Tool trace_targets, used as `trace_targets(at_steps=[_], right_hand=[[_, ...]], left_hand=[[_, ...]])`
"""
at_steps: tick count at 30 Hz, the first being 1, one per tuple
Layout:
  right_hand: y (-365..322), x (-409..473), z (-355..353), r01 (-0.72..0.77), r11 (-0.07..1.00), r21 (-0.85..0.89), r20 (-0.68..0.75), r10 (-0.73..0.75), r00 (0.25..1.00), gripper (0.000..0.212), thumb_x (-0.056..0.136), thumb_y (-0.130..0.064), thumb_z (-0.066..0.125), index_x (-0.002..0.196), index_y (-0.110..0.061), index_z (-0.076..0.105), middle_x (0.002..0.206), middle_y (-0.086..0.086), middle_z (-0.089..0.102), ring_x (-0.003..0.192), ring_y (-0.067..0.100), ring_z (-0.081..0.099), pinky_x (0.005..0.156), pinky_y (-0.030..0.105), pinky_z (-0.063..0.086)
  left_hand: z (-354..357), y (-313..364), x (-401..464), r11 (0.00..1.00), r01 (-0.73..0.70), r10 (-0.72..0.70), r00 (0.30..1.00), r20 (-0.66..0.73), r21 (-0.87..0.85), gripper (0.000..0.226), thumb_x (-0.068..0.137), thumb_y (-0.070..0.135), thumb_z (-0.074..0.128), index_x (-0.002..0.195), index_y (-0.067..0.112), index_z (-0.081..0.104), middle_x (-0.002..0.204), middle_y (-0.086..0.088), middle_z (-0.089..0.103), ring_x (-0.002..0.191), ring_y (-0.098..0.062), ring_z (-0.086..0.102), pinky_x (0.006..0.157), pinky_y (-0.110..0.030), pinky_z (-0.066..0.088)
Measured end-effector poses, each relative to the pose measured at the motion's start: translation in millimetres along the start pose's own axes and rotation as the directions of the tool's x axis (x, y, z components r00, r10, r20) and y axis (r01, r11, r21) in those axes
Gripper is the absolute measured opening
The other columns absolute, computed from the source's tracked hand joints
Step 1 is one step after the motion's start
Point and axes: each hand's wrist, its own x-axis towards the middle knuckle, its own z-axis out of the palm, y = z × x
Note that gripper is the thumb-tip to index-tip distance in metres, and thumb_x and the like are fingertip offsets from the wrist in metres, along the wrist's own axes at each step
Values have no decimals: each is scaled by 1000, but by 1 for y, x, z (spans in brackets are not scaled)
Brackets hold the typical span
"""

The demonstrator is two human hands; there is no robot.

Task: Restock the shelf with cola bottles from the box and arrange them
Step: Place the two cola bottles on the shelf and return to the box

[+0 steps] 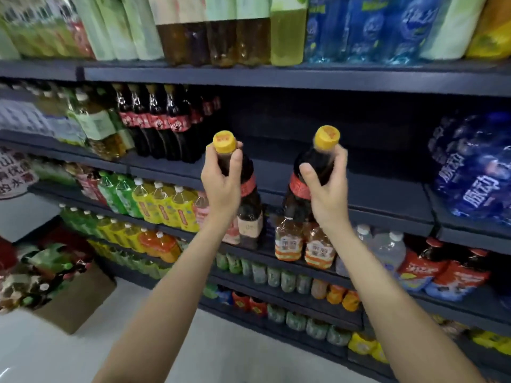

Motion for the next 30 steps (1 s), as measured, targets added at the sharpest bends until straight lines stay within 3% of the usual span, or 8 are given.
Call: trace_targets(at_steps=[4, 9, 13, 19, 28, 30], right_hand=[[36, 42, 57, 13, 993, -119, -46, -19, 999, 50, 88, -33, 61, 130, -21, 37, 128, 2, 50, 117, 8, 46, 96, 10, 33], [63, 80, 98, -45, 989, -140, -105, 31, 994, 48, 90, -31, 60, 131, -20, 38, 127, 0, 52, 117, 9, 49, 99, 18, 37], [81, 102, 119, -33, 985, -171, -133, 10, 991, 47, 89, -31, 61, 129, -22, 38, 126, 3, 53, 117, 14, 50, 100, 26, 40], [125, 136, 142, 38, 983, -180, -152, -66, 986, 48, 90, -27, 62, 129, -12, 39, 123, 8, 53, 115, 17, 51, 100, 26, 40], [196, 218, 163, 89, 976, -196, -227, -134, 965, 55, 91, -31, 62, 135, -8, 36, 131, 11, 48, 120, 20, 47, 105, 30, 36], [213, 238, 161, 107, 975, -195, -233, -152, 961, 60, 88, -28, 65, 136, -8, 36, 132, 11, 47, 122, 20, 46, 106, 33, 36]], left_hand=[[9, -63, 57, 1000, 18, -19, 993, 114, 12, 36, 93, 40, 47, 104, 7, 56, 96, 6, 61, 89, -6, 59, 83, -22, 45], [25, -108, 101, 995, 95, -89, 978, 190, -22, 38, 92, 42, 47, 104, 7, 55, 94, 1, 61, 88, -8, 58, 82, -18, 43], [37, -139, 116, 994, 103, -91, 970, 227, -41, 34, 92, 42, 48, 101, 10, 55, 88, 11, 57, 82, -1, 55, 77, -15, 42], [53, -188, 139, 989, 70, -51, 988, 146, -130, 22, 91, 38, 50, 99, 18, 53, 87, 15, 57, 83, 6, 56, 78, -9, 40], [109, -251, 204, 994, 90, -85, 994, 75, -64, 34, 95, 30, 55, 114, 2, 58, 103, -9, 66, 98, -21, 62, 74, -16, 38], [118, -265, 211, 994, 74, -66, 992, 103, -78, 39, 91, 28, 61, 121, 4, 55, 109, -5, 63, 104, -19, 60, 76, -10, 37]])
